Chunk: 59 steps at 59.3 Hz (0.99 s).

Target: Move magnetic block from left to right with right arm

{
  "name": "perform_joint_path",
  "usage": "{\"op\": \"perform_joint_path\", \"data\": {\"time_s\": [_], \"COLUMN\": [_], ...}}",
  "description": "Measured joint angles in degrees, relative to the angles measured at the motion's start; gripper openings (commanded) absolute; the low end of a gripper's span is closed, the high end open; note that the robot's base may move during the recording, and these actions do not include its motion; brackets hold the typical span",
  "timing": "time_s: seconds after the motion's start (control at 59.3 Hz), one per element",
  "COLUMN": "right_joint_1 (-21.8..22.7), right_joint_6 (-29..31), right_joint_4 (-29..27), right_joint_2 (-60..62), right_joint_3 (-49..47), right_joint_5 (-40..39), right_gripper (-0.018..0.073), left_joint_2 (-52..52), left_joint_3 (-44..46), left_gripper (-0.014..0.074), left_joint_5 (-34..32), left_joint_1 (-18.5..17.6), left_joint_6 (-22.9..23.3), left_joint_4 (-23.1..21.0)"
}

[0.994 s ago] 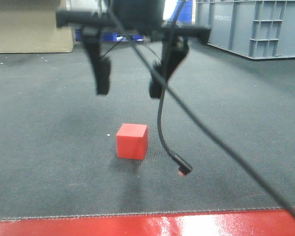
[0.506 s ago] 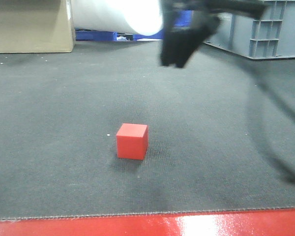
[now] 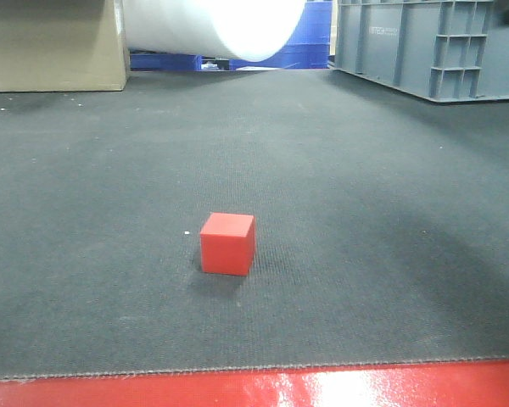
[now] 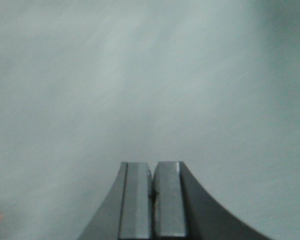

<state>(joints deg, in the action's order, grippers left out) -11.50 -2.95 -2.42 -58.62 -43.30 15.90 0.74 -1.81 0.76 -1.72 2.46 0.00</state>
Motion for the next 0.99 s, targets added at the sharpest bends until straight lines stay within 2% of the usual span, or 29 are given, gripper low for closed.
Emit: {"op": "perform_joint_path", "data": {"time_s": [0.152,0.253,0.59,0.775,0.994], "right_joint_1": [5.3,6.9,7.1,7.1,7.1], "right_joint_6": [3.3,3.8,4.1,4.1,4.1], "right_joint_4": [-0.3,-0.4,-0.4,-0.5,-0.5], "right_joint_2": [7.0,11.4,30.5,40.0,43.1], "right_joint_3": [6.6,10.6,21.2,22.6,22.6], "right_joint_5": [-7.4,-10.1,-10.7,-10.7,-10.8], "right_gripper": [0.0056,0.0056,0.0056,0.0056,0.0056], "left_joint_2": [0.0,0.0,0.0,0.0,0.0], "left_joint_3": [0.0,0.0,0.0,0.0,0.0], "left_gripper": [-0.0116,-0.0116,-0.0116,-0.0116,-0.0116], "left_joint_5": [0.0,0.0,0.0,0.0,0.0], "left_joint_1": [0.0,0.0,0.0,0.0,0.0], "left_joint_6": [0.0,0.0,0.0,0.0,0.0], "left_joint_4": [0.0,0.0,0.0,0.0,0.0]}}
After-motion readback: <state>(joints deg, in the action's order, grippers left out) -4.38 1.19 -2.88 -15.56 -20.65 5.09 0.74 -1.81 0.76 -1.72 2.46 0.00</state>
